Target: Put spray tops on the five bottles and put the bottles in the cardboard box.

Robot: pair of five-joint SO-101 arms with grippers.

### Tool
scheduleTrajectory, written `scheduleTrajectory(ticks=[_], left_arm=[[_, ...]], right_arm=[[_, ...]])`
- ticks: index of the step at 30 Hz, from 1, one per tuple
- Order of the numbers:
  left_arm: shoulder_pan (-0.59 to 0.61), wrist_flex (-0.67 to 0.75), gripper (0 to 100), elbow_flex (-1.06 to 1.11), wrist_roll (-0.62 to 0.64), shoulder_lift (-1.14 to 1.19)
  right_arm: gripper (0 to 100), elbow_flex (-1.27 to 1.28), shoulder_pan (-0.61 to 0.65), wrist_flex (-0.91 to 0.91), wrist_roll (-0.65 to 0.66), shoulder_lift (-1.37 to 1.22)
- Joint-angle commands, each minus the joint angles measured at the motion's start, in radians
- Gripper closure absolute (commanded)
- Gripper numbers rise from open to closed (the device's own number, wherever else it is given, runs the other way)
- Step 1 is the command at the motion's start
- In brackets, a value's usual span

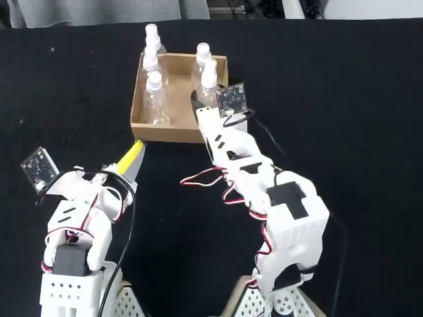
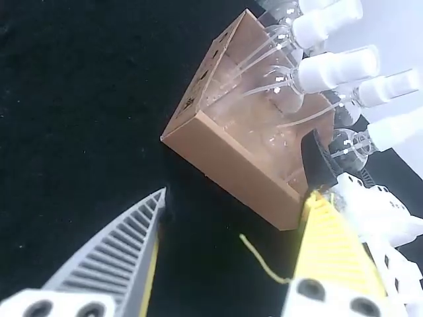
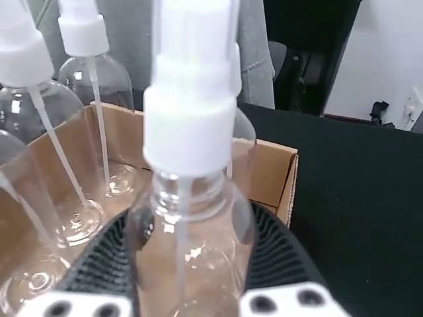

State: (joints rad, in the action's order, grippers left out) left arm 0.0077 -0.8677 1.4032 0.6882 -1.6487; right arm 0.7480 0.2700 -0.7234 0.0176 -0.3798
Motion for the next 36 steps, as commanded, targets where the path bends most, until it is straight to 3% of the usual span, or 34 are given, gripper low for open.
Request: scheduleTrajectory(ticks=[1, 7, 13, 24, 30, 36], left_arm=[[0.008, 0.020, 69, -0.016, -0.002, -0.009], [0.008, 0.020, 69, -0.016, -0.002, -0.009], [0.008, 0.020, 69, -0.016, -0.002, -0.009], [0.008, 0.020, 69, -0.016, -0.002, -0.009], [0.008, 0.020, 69, -0.016, -0.002, -0.009], [0.008, 0.020, 69, -0.016, -0.002, -0.009]], right_arm=[[98.2, -0.044, -0.020, -0.020, 0.017, 0.004], [97.0, -0.044, -0.020, -0.020, 0.020, 0.004], [82.8, -0.012, -0.014, -0.020, 0.017, 0.010], [80.9, -0.007, -0.003, -0.020, 0.020, 0.012], [69.0, 0.008, -0.003, -0.020, 0.020, 0.012], [68.5, 0.008, -0.003, -0.020, 0.020, 0.012]])
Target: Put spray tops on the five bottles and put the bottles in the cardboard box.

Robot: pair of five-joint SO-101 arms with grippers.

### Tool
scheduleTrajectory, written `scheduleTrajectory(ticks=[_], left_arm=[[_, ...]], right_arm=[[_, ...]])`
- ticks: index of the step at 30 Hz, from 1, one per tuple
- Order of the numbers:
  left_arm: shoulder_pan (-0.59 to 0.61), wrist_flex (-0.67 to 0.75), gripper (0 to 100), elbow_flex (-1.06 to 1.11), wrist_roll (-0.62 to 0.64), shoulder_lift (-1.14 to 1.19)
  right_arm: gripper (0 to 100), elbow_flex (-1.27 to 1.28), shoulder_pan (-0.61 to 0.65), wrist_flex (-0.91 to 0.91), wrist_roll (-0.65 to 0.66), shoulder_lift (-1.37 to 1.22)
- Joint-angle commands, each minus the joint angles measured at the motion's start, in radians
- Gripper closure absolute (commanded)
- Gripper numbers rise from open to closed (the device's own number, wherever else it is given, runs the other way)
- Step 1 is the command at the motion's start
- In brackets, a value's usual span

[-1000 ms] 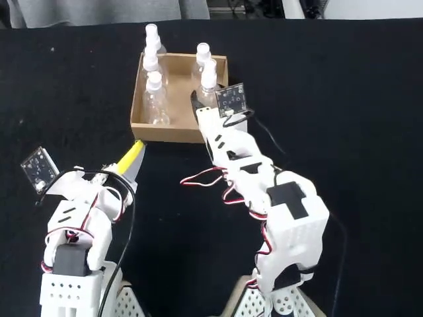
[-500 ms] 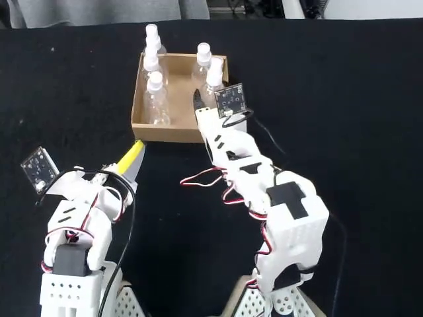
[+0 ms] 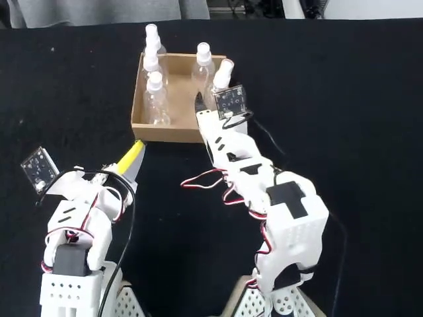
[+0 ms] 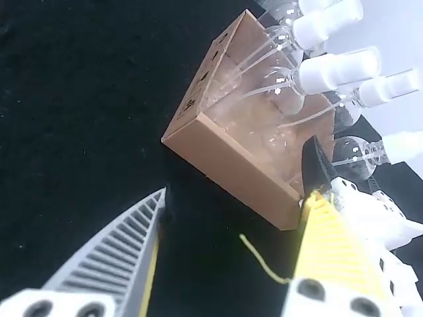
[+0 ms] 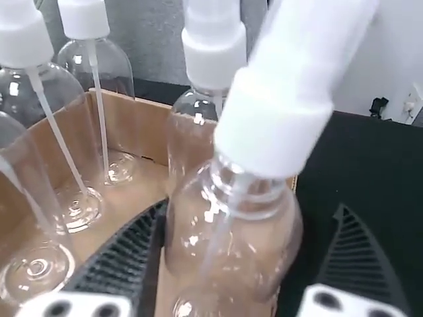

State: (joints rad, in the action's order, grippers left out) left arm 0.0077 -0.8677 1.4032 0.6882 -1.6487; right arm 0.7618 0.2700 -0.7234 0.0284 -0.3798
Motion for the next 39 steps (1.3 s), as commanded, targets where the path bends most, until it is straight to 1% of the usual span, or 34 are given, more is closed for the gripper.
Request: scheduleTrajectory(ticks=[1, 4, 9, 12, 21, 24, 30, 39], left_arm=[[0.008, 0.020, 69, -0.016, -0.002, -0.009], [0.008, 0.020, 69, -0.016, -0.002, -0.009], [0.012, 0.020, 69, -0.016, -0.002, -0.009], [0.042, 0.025, 69, -0.016, -0.002, -0.009], [0.054, 0.026, 69, -0.016, 0.000, -0.009], [0.054, 0.026, 69, -0.016, 0.000, -0.009], [0.054, 0.026, 69, -0.016, 0.000, -0.009], [0.056, 0.026, 69, -0.016, 0.000, -0.009]], right_arm=[[68.5, -0.005, -0.003, -0.020, 0.009, 0.012], [68.5, 0.007, -0.006, -0.021, 0.011, 0.021], [68.5, 0.081, -0.003, -0.014, 0.011, 0.117], [68.6, 0.113, -0.003, -0.012, 0.009, 0.151], [68.6, 0.122, -0.002, -0.012, 0.011, 0.160], [68.5, 0.122, 0.020, -0.012, 0.011, 0.160], [68.2, 0.113, 0.057, 0.063, 0.012, 0.160], [68.1, 0.113, 0.055, 0.069, 0.012, 0.160]])
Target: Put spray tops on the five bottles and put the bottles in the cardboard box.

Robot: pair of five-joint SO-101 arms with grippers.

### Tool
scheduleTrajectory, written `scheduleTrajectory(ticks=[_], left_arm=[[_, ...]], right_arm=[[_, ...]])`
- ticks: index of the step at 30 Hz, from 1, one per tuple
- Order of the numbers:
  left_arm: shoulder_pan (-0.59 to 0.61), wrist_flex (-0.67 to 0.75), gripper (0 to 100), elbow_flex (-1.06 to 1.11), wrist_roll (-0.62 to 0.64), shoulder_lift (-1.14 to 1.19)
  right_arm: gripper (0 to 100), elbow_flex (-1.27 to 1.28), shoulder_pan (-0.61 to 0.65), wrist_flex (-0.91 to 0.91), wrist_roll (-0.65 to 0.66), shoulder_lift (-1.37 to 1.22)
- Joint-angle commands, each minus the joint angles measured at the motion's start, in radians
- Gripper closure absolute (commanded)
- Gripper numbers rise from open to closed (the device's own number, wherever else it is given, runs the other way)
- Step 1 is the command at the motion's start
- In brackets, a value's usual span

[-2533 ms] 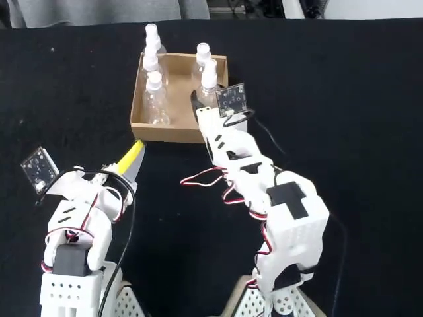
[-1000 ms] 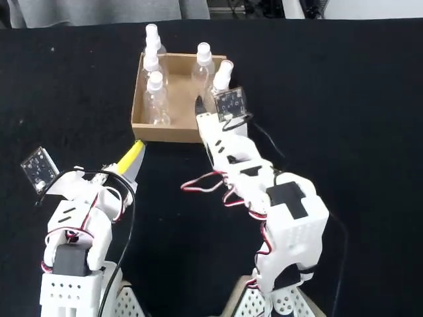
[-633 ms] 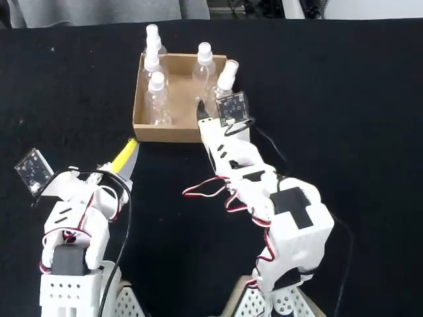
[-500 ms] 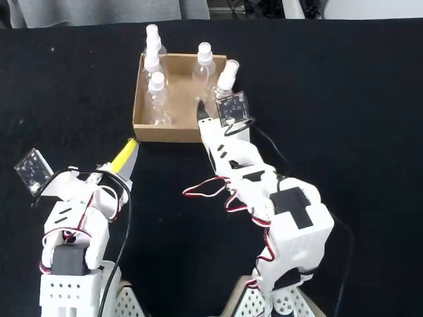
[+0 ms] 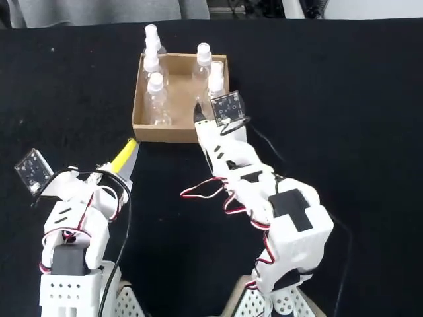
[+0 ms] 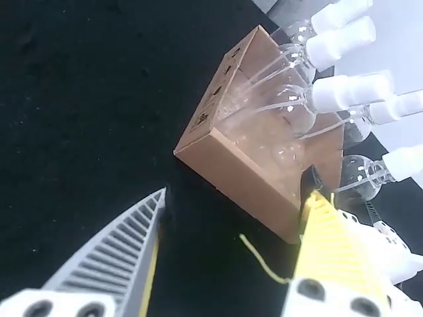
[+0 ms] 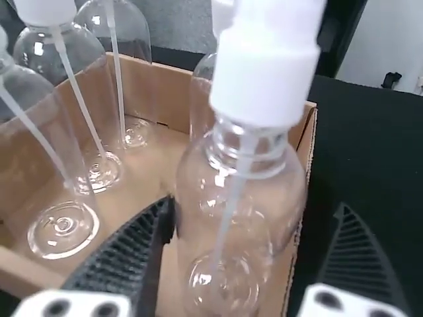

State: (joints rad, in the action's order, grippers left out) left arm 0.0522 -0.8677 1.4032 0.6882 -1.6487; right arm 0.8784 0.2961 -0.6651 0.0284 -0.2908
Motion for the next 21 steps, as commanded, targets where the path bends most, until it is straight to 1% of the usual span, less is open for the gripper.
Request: scheduleTrajectory(ticks=[1, 4, 6, 17, 21], left_arm=[[0.012, 0.026, 69, -0.016, 0.000, -0.009], [0.012, 0.026, 69, -0.016, 0.000, -0.009], [0.012, 0.026, 69, -0.016, 0.000, -0.009], [0.012, 0.026, 69, -0.016, 0.000, -0.009], [0.012, 0.026, 69, -0.016, 0.000, -0.009]], right_arm=[[68.0, -0.004, 0.029, 0.014, 0.014, 0.071], [63.1, 0.004, 0.029, 0.014, 0.048, 0.071], [61.2, 0.005, 0.031, 0.014, 0.048, 0.071], [60.8, 0.007, 0.031, 0.015, 0.054, 0.077], [60.8, 0.054, 0.031, 0.015, 0.054, 0.148]])
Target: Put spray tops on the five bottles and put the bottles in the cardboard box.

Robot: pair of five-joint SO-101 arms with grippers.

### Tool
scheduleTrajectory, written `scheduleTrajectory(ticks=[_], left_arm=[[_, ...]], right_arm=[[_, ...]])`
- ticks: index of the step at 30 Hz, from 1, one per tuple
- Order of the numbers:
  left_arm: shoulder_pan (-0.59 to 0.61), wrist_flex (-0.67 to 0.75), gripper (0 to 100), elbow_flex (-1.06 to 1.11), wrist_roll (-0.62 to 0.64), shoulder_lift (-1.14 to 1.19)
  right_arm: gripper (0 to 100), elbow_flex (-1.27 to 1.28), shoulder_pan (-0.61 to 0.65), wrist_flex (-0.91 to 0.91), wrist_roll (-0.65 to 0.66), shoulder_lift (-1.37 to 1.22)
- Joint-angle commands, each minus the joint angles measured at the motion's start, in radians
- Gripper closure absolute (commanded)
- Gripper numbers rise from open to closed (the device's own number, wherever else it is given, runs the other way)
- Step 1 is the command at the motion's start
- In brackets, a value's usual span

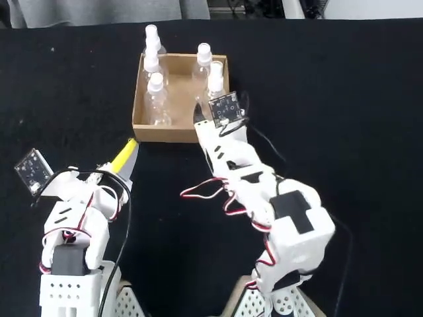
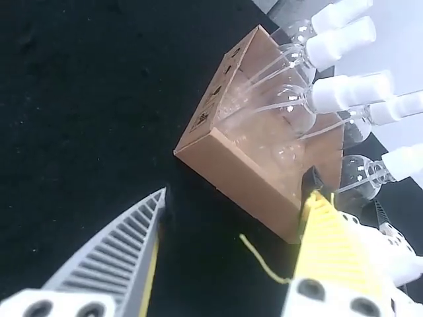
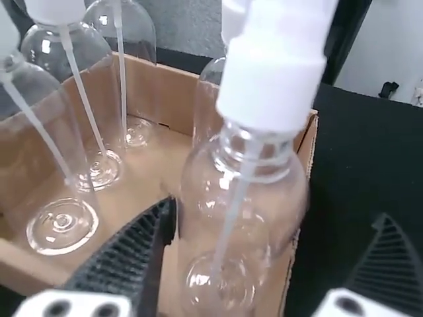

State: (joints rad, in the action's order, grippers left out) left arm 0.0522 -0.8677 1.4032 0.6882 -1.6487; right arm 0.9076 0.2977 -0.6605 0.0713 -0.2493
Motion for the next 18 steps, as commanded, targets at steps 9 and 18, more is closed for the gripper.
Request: scheduleTrajectory(ticks=[9, 18], left_arm=[[0.012, 0.026, 69, -0.016, 0.000, -0.009], [0.012, 0.026, 69, -0.016, 0.000, -0.009]], right_arm=[[60.9, 0.073, 0.041, 0.121, 0.003, 0.229], [61.2, 0.189, 0.106, 0.124, 0.006, 0.377]])
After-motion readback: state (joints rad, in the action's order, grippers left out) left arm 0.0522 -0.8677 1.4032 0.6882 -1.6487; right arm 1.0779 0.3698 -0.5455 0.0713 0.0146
